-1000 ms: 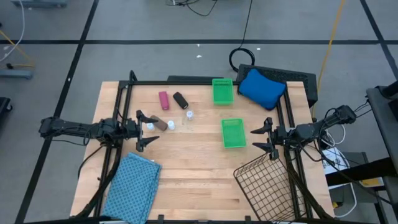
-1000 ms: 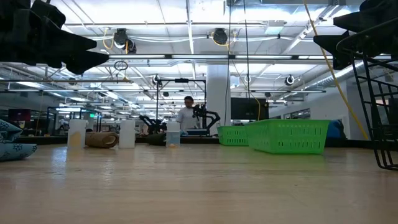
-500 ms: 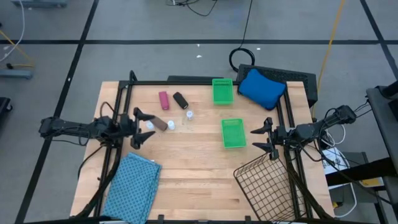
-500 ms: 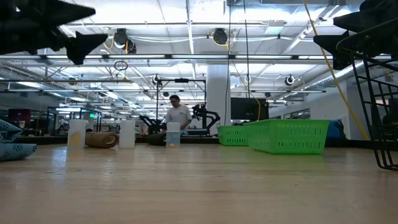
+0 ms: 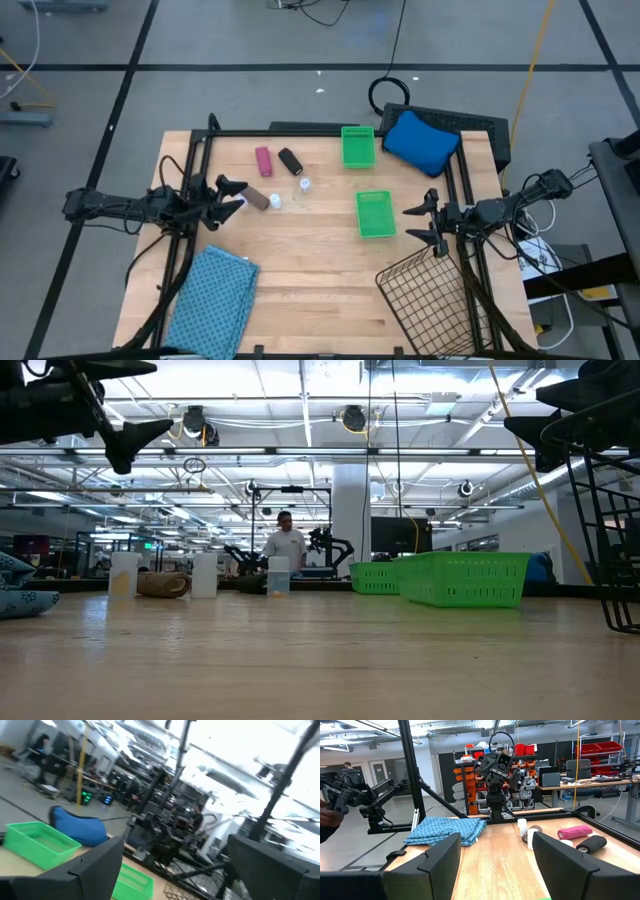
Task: Pick & Place Medicine items
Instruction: Put the blue gown into the wire basket
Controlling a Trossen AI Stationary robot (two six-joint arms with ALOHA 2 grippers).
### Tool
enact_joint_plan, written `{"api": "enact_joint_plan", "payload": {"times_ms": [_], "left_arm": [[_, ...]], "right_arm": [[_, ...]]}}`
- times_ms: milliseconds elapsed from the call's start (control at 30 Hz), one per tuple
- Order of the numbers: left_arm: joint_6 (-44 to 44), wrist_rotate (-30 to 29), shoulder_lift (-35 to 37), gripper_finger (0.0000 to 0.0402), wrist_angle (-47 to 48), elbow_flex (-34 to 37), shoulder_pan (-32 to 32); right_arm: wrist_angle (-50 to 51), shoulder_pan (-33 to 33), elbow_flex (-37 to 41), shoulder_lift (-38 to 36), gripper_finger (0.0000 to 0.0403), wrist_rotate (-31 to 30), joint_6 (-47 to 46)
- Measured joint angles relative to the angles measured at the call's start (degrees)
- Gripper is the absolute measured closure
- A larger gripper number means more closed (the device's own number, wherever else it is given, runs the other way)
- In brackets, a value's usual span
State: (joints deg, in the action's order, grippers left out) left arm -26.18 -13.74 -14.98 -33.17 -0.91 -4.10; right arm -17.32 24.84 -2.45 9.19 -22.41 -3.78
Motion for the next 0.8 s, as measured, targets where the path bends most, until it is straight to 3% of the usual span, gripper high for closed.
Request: {"api": "enact_joint_plan", "payload": {"times_ms": [200,400,500,600,800], "left_arm": [[-2.7,1.9,0.0,0.0036,1.1,0.0,0.0],[-5.1,15.1,-0.2,0.0037,9.3,-0.8,-0.4],[-6.1,17.2,-2.5,0.0037,13.6,-3.6,-2.0],[-6.0,17.1,-6.4,0.0037,24.4,-10.4,-4.2],[-9.9,15.0,-19.4,0.0037,58.2,-30.6,-8.6]], "right_arm": [[0.0,0.0,0.0,0.0,0.0165,0.0,0.0],[0.0,0.0,0.0,0.0,0.0165,0.0,0.0],[0.0,0.0,0.0,0.0,0.0165,0.0,0.0],[0.0,0.0,0.0,0.0,0.0165,0.0,0.0],[0.0,0.0,0.0,0.0,0.0165,0.0,0.0]]}}
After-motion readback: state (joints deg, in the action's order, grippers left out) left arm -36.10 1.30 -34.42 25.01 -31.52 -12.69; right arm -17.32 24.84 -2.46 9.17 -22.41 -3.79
